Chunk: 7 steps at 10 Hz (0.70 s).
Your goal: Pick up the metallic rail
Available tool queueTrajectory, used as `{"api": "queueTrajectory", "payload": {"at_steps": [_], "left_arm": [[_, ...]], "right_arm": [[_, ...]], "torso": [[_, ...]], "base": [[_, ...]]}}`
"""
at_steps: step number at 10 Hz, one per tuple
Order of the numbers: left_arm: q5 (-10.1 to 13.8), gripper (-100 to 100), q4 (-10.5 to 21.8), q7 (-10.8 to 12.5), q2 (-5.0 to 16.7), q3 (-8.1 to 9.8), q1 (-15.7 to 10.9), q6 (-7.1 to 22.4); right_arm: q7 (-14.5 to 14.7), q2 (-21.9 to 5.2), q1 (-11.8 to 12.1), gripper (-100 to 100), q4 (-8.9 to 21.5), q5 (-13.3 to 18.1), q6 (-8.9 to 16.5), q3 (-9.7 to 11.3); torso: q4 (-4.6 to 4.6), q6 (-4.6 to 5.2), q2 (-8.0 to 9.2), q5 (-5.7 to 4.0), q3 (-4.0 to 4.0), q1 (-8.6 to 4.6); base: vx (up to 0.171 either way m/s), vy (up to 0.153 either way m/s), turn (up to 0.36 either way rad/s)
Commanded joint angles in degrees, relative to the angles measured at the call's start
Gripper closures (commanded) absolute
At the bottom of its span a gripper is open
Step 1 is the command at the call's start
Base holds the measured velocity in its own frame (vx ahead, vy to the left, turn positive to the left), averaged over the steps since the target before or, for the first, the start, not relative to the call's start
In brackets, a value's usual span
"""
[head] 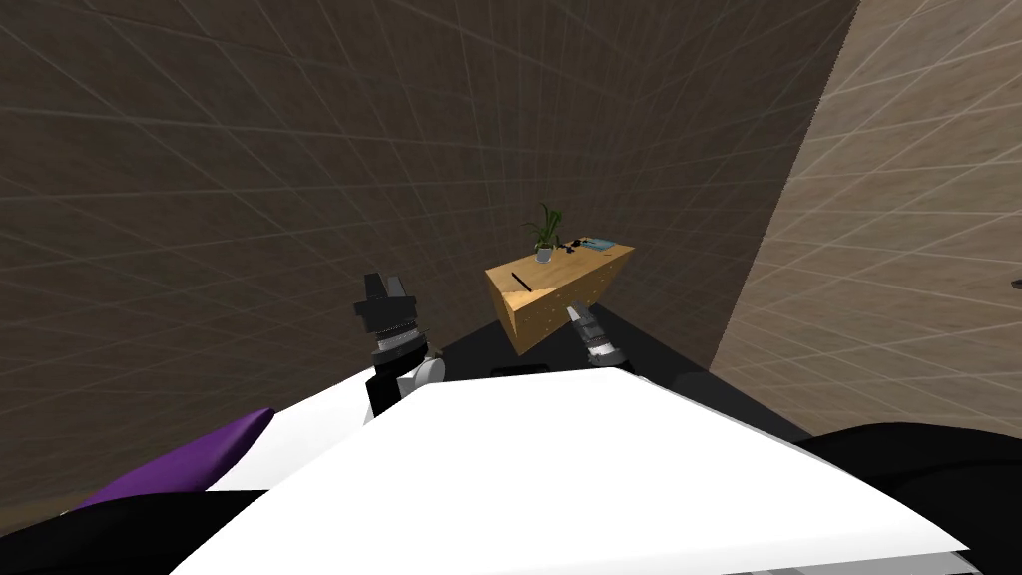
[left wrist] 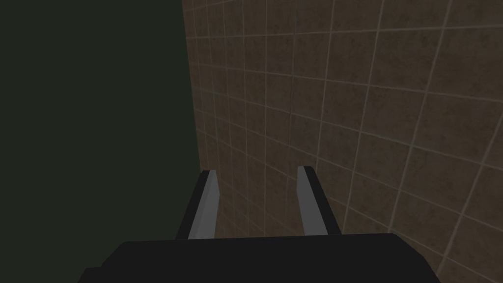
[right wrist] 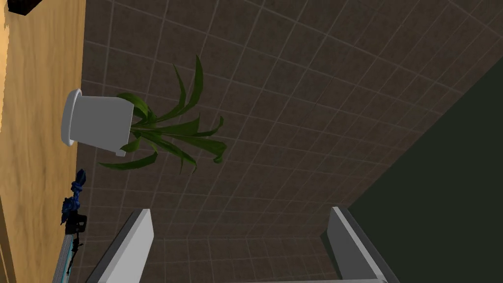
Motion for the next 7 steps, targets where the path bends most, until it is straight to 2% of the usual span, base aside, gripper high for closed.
{"api": "queueTrajectory", "payload": {"at_steps": [1, 2, 3, 5, 6, 7], "left_arm": [[0.0, 0, 0.0, 0.0, 0.0, 0.0, 0.0, 0.0], [0.0, 0, 0.0, 0.0, 0.0, 0.0, 0.01, 0.0], [0.0, 0, 0.0, 0.0, 0.0, 0.0, 0.0, 0.0], [0.0, 0, 0.0, 0.0, 0.0, 0.0, 0.0, 0.0], [0.0, 0, 0.0, 0.0, 0.0, 0.0, 0.0, 0.0], [0.0, 0, 0.0, 0.0, 0.0, 0.0, 0.01, 0.0]], "right_arm": [[0.01, -1.75, 0.95, -100, 1.45, -0.11, -0.69, 0.33], [0.1, -3.97, 2.6, -100, 3.47, -0.33, -1.47, 0.99], [0.1, -4.12, 2.6, -100, 3.47, -0.33, -1.47, 0.99], [0.46, -7.94, 6.0, -100, 7.49, -0.98, -3.04, 2.39], [0.46, -9.12, 6.0, -100, 7.86, -0.98, -3.04, 2.39], [0.72, -11.34, 7.79, -100, 10.26, -1.41, -3.85, 3.13]], "torso": [[0.0, 0.0, 0.0, 0.0, 0.0, 0.0], [-0.01, 0.01, -0.06, 0.0, -0.03, -0.02], [-0.02, 0.0, -0.08, 0.0, -0.04, 0.0], [-0.03, 0.0, -0.15, 0.0, -0.09, 0.02], [-0.04, -0.01, -0.18, 0.02, -0.1, 0.08], [-0.04, 0.02, -0.19, 0.02, -0.11, 0.05]], "base": [[-0.043, 0.022, 0.035], [-0.036, 0.028, 0.114], [-0.024, 0.023, 0.048], [-0.015, 0.047, 0.159], [-0.012, 0.044, 0.066], [-0.015, 0.054, 0.146]]}}
